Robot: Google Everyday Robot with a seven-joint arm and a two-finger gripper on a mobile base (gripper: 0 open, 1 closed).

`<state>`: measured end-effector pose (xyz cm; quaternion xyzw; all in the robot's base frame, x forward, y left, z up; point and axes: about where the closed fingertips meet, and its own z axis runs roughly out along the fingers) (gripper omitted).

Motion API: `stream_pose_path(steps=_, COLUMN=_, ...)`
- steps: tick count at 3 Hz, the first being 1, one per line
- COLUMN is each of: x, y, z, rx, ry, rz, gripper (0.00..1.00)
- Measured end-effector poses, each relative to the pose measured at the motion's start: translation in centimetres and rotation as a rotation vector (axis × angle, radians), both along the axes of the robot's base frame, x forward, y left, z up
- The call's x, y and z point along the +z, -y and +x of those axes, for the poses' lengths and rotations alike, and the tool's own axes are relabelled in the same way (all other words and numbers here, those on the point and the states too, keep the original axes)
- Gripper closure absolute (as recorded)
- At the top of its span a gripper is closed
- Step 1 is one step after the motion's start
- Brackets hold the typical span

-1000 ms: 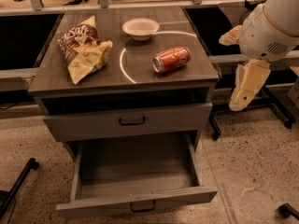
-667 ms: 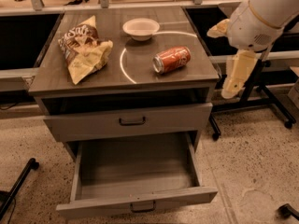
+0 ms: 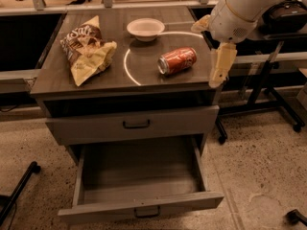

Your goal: Place coke can into middle drawer

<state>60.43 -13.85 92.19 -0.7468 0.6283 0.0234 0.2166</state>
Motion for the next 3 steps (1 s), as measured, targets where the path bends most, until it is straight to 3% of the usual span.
stream_pose_path(steps=3, x=-4.4, y=-5.3, z=6.2, rx=0.123, ry=-0.029, rz=0.027, gripper=0.00)
